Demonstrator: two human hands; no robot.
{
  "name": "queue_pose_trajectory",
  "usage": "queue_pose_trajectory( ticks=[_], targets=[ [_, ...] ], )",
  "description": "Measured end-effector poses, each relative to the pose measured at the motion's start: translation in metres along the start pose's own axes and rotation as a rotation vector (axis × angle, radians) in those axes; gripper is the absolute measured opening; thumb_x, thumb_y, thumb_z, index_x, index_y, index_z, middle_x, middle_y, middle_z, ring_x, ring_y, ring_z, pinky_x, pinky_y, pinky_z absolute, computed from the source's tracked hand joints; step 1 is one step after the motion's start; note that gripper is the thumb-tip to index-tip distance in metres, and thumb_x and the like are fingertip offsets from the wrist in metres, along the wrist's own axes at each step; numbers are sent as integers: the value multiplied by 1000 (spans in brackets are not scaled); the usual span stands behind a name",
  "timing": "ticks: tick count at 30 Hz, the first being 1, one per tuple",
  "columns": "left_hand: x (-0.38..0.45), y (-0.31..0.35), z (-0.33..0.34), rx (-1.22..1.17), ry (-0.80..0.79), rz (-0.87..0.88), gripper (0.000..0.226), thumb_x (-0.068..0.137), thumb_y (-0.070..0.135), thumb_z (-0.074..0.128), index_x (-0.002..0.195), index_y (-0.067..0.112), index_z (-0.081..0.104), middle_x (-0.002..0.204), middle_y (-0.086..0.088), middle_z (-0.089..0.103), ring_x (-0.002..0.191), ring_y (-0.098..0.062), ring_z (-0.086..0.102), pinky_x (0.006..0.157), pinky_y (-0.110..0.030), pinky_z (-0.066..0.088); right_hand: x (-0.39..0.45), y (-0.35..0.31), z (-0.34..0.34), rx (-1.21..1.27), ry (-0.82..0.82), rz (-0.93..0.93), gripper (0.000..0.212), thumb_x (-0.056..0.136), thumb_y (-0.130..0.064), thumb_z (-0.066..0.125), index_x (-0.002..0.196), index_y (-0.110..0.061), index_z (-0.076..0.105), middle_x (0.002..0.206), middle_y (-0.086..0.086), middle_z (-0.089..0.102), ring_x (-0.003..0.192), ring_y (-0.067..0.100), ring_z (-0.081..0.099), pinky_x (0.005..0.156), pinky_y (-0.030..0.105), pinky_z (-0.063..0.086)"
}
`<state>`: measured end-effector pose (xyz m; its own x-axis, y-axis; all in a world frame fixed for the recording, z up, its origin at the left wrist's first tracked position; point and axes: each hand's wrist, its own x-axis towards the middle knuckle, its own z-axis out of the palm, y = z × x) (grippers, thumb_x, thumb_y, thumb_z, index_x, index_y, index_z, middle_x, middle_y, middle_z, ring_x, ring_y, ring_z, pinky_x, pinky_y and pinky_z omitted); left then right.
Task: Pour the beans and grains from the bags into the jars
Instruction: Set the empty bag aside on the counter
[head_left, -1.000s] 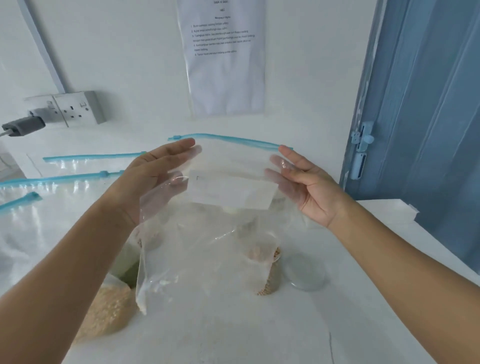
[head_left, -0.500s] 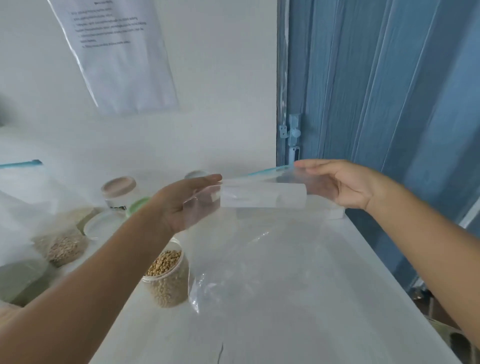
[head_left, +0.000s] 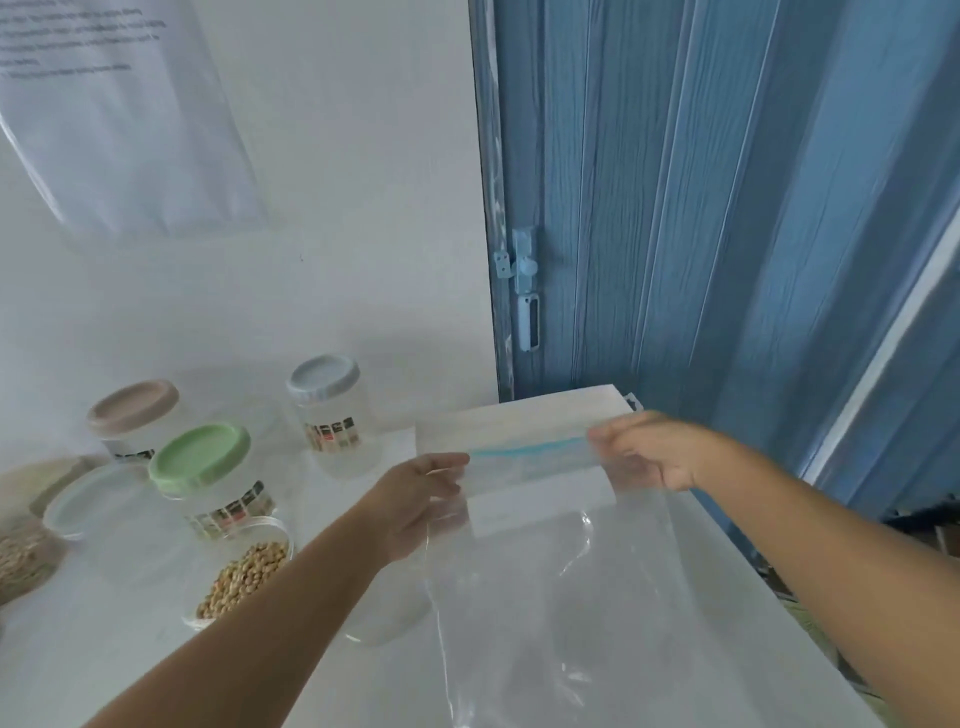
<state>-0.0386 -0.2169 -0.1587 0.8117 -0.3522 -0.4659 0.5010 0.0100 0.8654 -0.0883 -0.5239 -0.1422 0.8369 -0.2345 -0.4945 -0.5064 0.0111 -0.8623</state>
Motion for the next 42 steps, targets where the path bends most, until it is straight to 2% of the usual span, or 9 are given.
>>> queue_pose_trajectory(
  ticks=[5,8,13,17,23,26,29,34,42],
  targets=[
    [12,-20,3,99,54,-5,34,94,-15,54,117,5,69,92,-15,66,61,-21,63,56,-28,54,21,35,4,-205,49,-1,37,92,7,62,119,-17,70,118,17,74,84,23,70,79,40,62],
    [17,-22,4,198,123,10,28,92,-11,64,116,4,69,76,-16,71,57,-22,66,56,-27,55,17,37,6,-344,85,-133,45,91,3,64,124,-27,67,130,-2,66,100,15,67,88,31,57],
    [21,-21,8,684,175,6,37,84,-1,79,116,18,71,114,-15,62,76,-24,72,60,-27,61,14,42,10,-774,170,-201,58,89,-12,64,144,-31,59,149,-5,54,132,20,54,97,25,46],
    [13,-6,22,1233,46,-33,57,95,29,75,146,33,53,135,-8,34,84,-22,65,65,-25,63,4,46,24,-1193,249,-296,50,93,-21,57,140,-38,57,145,-1,42,132,34,39,101,39,47],
    [13,6,39,1842,123,181,46,102,36,63,142,15,58,129,-6,63,107,-22,66,90,-27,54,-17,47,46,-1200,-39,-353,48,94,-58,49,117,-20,65,126,0,61,122,26,54,102,46,48],
    [27,11,44,1902,248,378,35,104,28,57,137,19,55,119,-5,63,107,-26,65,78,-32,50,-21,51,45,-1196,-88,-332,47,98,-57,54,131,-25,63,146,-5,51,138,20,43,111,45,41],
    [53,19,38,1927,332,505,40,102,21,58,140,21,45,124,-6,60,115,-29,56,89,-40,50,-20,56,43,-1167,-73,-378,47,100,-55,55,138,-29,59,153,-7,47,143,17,39,113,44,38],
    [84,18,21,1572,229,427,38,106,13,51,142,24,56,127,-10,68,113,-29,63,101,-39,52,-11,68,40,-1156,-88,-423,56,100,-59,52,152,-41,44,171,-13,20,156,13,21,121,39,30],
    [86,48,18,1484,169,515,27,104,11,56,125,20,72,126,-5,72,111,-28,65,100,-35,51,8,59,38,-1174,-89,-455,53,101,-56,52,151,-39,45,171,-12,20,157,15,19,118,39,32]
  ],
)
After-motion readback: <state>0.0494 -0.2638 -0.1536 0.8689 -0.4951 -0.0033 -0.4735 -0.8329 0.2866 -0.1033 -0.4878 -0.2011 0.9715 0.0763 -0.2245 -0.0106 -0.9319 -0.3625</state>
